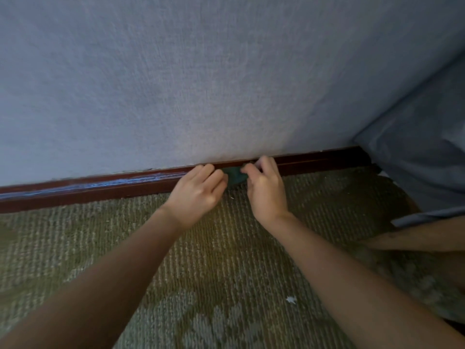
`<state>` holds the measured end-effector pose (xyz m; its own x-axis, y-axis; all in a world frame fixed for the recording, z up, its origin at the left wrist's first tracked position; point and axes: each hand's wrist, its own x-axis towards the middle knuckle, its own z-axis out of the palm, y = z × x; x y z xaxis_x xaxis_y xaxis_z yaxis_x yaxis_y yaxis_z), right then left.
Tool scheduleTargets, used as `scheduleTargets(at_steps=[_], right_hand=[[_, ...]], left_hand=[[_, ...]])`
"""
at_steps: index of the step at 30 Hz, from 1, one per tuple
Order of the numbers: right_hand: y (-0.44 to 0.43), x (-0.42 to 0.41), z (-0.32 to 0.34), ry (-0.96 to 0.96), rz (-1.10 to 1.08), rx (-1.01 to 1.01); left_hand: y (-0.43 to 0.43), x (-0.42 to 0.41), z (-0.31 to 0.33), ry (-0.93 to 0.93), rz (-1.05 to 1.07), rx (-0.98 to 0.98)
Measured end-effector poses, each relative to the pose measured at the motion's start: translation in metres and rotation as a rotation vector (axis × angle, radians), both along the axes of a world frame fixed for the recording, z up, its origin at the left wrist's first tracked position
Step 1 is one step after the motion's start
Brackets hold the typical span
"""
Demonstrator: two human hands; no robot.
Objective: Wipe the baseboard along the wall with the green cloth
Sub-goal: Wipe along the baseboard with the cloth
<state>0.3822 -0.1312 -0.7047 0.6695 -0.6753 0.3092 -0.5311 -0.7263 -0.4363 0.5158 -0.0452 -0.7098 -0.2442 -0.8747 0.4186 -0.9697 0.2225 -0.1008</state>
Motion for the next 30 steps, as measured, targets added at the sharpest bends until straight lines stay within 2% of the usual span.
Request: scheduleTargets(at_steps=[6,15,30], right_hand=[[-0.007,-0.008,0.005,0.055,0.039,0.031],[-0.016,-0.019,0.009,0.071,-0.053,0.013],[0.023,0.024,0.008,0.062,0.076,-0.011]], left_hand=[[-0.005,-0.01,0.005,0.004,0.019,0.01],[-0.02,-0.019,-0.002,-0.03,-0.031,-0.037],[0.028,0.026,-0.001,-0.04,0.036,-0.005]])
